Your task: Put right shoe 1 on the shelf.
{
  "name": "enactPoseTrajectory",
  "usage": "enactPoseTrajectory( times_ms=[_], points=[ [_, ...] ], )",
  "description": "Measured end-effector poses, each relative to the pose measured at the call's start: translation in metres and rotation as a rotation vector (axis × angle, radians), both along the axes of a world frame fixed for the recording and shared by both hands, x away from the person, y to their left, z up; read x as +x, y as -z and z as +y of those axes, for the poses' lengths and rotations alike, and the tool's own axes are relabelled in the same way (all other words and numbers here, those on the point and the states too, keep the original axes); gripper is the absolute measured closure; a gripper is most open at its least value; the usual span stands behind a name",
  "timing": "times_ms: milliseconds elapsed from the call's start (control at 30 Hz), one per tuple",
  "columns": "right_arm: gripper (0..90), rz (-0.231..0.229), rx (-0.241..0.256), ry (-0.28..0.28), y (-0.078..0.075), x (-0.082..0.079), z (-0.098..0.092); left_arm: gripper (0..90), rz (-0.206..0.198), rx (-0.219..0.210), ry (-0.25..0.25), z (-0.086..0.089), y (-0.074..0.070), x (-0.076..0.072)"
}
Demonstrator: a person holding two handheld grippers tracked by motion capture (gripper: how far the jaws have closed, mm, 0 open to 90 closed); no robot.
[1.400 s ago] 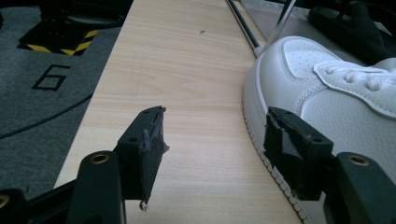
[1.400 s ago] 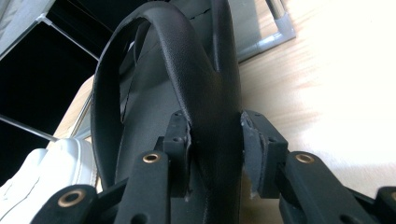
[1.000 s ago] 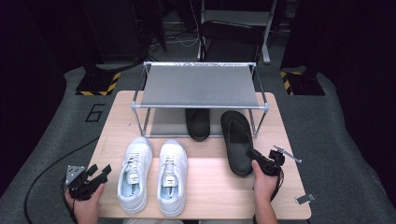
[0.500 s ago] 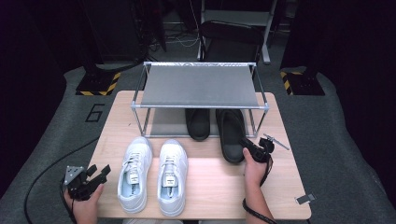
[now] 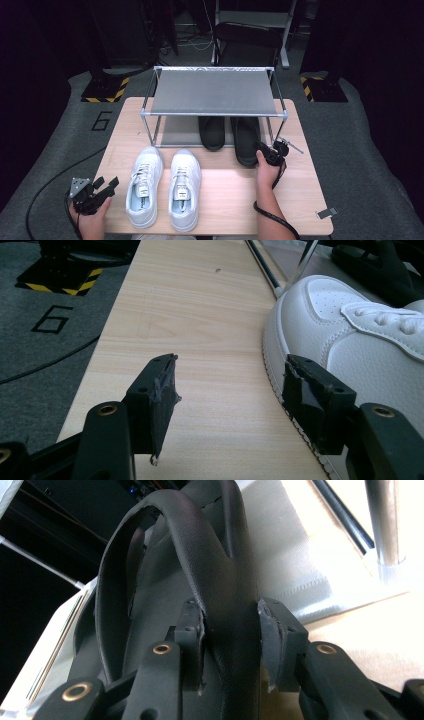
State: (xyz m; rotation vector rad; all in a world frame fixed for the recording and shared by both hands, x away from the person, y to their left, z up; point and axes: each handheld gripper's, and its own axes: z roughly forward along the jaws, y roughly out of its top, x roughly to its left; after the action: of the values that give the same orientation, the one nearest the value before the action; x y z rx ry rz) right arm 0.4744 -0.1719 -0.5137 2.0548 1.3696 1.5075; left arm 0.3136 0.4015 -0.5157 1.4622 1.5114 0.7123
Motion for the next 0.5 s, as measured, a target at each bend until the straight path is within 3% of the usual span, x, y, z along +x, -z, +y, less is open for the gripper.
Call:
enactPoseTrajectory(
  times_ms=[267,400,500],
  points=[
    [64.5,0.009,0.054,0.019,0.002,0.011,0.004,38.3,0.005,-0.004,0.0,0.001,0.0,0.0],
    [64.5,-0.029,-0.009,0.025,0.001,0.013,0.006,38.3,0.005,-0.002,0.002,0.0,0.001,0.0],
    [64.5,-0.018,0.01,0.024,-0.001,0.016,0.008,38.4,-0.003,0.0,-0.002,-0.001,0.001,0.001]
  ],
)
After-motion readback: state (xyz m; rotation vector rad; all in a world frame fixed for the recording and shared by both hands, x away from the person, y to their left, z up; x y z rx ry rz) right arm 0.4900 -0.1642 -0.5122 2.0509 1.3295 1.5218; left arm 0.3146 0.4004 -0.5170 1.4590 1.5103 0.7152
